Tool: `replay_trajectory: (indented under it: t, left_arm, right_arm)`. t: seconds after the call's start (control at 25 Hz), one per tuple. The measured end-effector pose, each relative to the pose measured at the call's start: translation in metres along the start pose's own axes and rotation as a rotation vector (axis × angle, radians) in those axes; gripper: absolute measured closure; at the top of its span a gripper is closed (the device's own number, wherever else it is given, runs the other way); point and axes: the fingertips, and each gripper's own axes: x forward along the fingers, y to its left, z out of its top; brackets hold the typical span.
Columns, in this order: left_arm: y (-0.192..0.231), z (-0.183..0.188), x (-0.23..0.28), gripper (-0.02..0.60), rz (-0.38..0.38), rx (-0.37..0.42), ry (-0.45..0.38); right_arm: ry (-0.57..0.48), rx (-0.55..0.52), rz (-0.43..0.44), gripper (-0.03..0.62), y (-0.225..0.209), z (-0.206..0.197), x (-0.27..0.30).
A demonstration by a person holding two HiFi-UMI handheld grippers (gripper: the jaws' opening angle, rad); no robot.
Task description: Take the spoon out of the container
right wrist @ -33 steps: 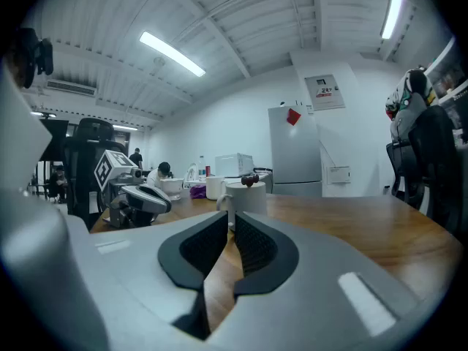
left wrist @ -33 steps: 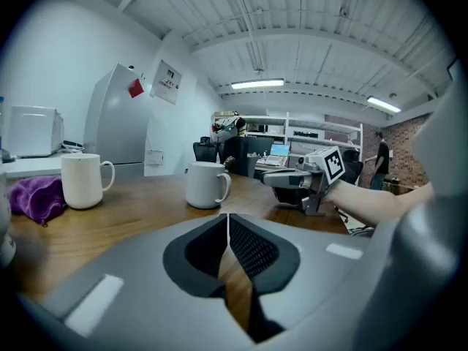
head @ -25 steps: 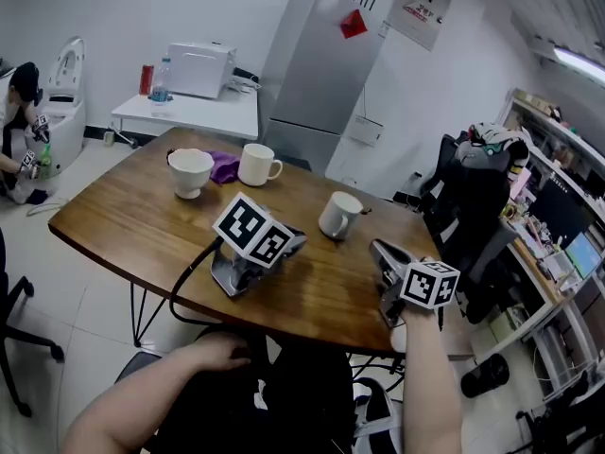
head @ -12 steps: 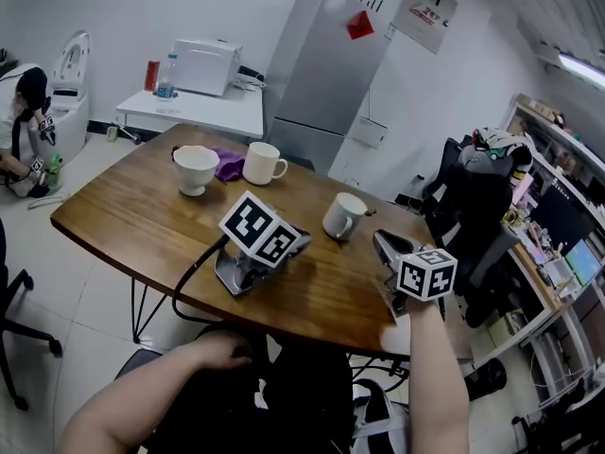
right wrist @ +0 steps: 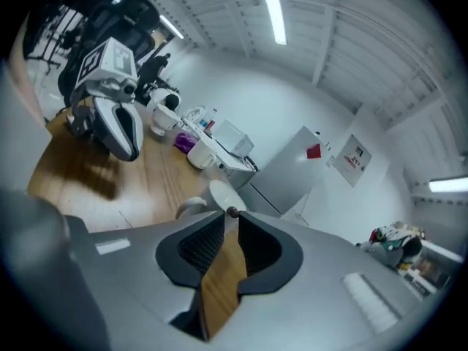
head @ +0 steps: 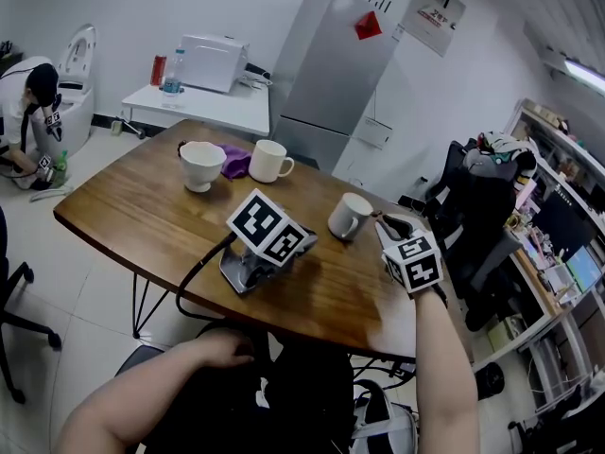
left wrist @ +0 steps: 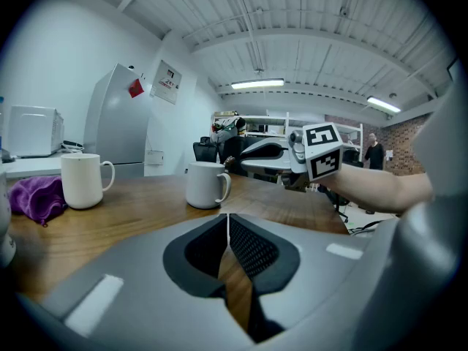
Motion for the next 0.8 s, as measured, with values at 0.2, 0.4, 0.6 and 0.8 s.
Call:
replay_trajectory:
  t: [0.2, 0.4, 0.6, 0.8]
  left_arm:
    - [0.000, 0.002, -0.001, 0.569, 0.000, 0.000, 0.000]
    - [0.001, 0.001, 0.000, 0.569, 0.000, 0.000, 0.001]
    - [0.001, 0.001, 0.000, 0.569, 0.000, 0.000, 0.000]
    - [0.000, 0.002, 0.000, 0.569, 0.000, 0.001, 0.000]
  right_arm:
    - [0.087, -0.256, -0.062, 0.498, 0.000, -0.001, 0.007]
    - [0.181, -0.539, -0.126, 0.487, -0.002, -0.006, 0.014]
    - [0.236, -0.693, -0.149, 0.487, -0.003, -0.010, 0.021]
    - [0.272, -0.781, -0.181, 0.484, -0.006, -0.013, 0.024]
